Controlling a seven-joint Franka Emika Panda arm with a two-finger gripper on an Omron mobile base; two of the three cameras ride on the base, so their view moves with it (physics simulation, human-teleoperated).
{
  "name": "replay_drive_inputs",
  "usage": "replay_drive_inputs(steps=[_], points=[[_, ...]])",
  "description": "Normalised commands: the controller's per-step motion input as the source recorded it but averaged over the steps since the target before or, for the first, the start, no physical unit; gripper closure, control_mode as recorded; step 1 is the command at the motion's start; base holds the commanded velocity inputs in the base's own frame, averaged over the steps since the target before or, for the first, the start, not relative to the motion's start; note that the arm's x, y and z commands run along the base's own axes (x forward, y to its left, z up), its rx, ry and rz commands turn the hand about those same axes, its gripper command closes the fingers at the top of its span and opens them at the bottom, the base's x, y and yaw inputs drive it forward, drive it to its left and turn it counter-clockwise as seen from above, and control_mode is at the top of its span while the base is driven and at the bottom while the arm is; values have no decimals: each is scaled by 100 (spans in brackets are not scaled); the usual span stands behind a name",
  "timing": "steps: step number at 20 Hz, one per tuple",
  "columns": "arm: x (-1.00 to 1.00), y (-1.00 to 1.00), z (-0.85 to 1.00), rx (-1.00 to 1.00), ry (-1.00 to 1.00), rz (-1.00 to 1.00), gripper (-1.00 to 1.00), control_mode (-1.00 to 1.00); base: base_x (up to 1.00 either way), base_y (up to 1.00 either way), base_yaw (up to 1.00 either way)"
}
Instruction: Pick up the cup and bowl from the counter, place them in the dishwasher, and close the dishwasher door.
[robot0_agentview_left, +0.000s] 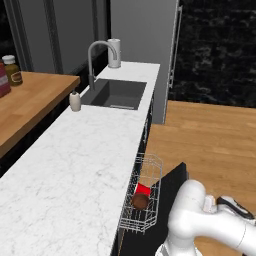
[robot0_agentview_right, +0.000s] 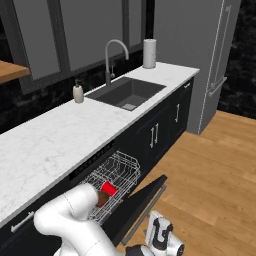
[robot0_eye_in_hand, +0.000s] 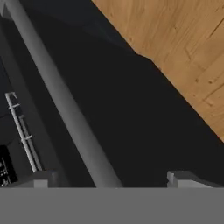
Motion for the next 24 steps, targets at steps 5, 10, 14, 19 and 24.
replay_drive_inputs(steps=[5, 10, 14, 19, 24], points=[[34, 2, -83, 2, -18, 24, -100, -100, 0, 0, 0], [28, 12, -58, 12, -19, 31, -100, -100, 0, 0, 0], [22, 21, -18, 27, -34, 32, -100, -100, 0, 0, 0], [54, 93, -84, 19, -52, 25, -100, -100, 0, 0, 0], [64, 99, -75, 24, -62, 22, -100, -100, 0, 0, 0]])
